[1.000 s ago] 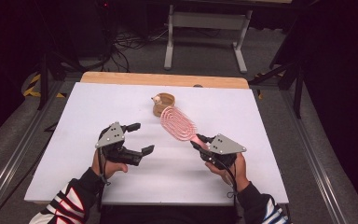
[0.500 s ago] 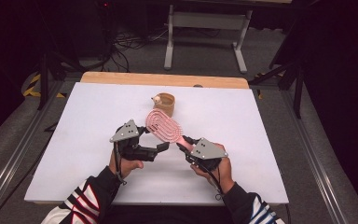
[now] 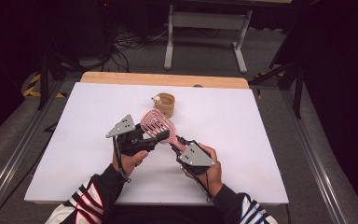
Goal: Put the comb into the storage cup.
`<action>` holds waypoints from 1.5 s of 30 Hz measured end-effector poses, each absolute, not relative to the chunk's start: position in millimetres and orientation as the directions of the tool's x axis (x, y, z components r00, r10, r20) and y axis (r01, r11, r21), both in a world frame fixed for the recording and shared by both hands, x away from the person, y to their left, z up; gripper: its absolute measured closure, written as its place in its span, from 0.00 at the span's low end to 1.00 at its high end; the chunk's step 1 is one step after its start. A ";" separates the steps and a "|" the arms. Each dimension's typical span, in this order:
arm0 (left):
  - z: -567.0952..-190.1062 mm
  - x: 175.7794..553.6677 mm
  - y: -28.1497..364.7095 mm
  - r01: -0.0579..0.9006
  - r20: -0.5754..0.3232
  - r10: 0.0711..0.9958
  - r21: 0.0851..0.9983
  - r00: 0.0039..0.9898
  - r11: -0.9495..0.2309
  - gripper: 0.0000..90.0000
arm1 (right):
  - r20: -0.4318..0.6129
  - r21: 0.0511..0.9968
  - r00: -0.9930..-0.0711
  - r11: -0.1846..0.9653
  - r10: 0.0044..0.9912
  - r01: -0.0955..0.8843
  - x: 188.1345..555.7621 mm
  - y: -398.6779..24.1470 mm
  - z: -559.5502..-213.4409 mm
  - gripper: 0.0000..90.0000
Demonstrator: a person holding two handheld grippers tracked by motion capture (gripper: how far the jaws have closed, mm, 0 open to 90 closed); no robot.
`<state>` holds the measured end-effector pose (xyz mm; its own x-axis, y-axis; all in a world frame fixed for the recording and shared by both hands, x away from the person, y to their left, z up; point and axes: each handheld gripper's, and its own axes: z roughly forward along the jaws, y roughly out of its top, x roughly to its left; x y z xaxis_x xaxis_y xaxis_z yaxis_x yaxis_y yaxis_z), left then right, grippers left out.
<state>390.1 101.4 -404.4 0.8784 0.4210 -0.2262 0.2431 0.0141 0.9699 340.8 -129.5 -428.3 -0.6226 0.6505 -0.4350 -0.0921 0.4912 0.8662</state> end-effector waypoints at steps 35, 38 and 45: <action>-388.2 387.0 112.3 0.148 -0.129 0.443 0.989 0.887 -0.009 0.70 | -0.376 0.903 -0.653 0.418 0.658 -0.099 338.7 -136.1 -419.7 0.51; -388.2 387.6 115.2 0.148 -0.125 0.450 0.989 0.884 -0.016 0.70 | -0.372 0.907 -0.652 0.409 0.660 -0.103 338.3 -140.5 -417.1 0.45; -389.1 387.5 122.3 0.138 -0.105 0.476 0.990 0.873 -0.035 0.70 | -0.348 0.923 -0.649 0.369 0.676 -0.110 338.2 -152.1 -411.8 0.36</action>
